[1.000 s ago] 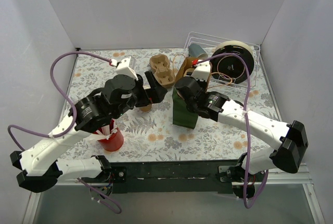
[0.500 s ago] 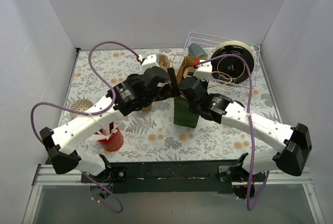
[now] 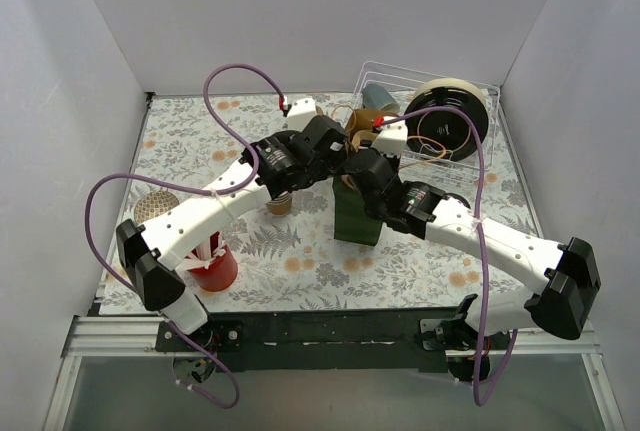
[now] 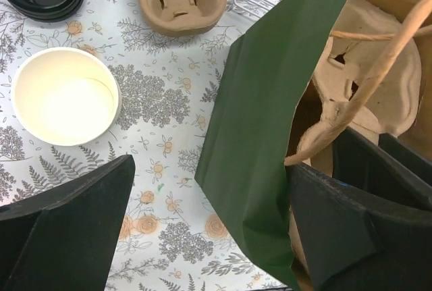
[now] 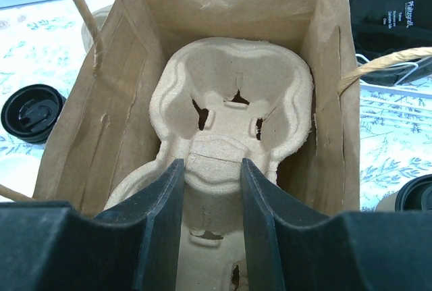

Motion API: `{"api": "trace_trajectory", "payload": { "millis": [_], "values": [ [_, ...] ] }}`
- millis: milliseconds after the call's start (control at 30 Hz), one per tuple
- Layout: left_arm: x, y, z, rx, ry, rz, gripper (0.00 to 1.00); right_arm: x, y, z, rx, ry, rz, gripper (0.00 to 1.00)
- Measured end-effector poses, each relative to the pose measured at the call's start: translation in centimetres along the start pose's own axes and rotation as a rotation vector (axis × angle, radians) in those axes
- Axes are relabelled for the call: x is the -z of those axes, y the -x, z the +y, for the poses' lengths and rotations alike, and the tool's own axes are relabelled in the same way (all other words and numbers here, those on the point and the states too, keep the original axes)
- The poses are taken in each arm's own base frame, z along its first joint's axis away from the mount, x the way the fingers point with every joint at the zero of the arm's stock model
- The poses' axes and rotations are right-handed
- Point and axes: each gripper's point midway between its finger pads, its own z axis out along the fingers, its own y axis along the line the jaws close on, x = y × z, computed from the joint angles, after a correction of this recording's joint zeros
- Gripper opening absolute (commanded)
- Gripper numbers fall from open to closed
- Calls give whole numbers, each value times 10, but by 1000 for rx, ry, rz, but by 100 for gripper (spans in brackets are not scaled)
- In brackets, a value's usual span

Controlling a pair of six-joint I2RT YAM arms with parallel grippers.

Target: Pack the takeout coffee

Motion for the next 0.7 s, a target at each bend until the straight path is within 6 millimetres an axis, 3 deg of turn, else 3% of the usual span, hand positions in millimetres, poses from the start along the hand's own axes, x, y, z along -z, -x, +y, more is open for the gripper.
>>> {"api": "trace_trajectory", "payload": {
  "millis": [167,300,367,400,700],
  "values": [
    [-5,3,-3,0,7,0,81,-1,0,-1,-7,1,-4,10],
    [-5,2,-3,-4,6,2,59,0,0,-1,-8,3,-6,11],
    [-4,2,-4,-8,-2,6,56,0,0,-1,-3,5,-7,11],
    [-4,2,-5,-12,-7,6,48,0,1,-1,-1,7,-9,11],
    [5,4,-11,-29,-78,10,24,-3,7,0,24,13,-28,11]
  ]
}}
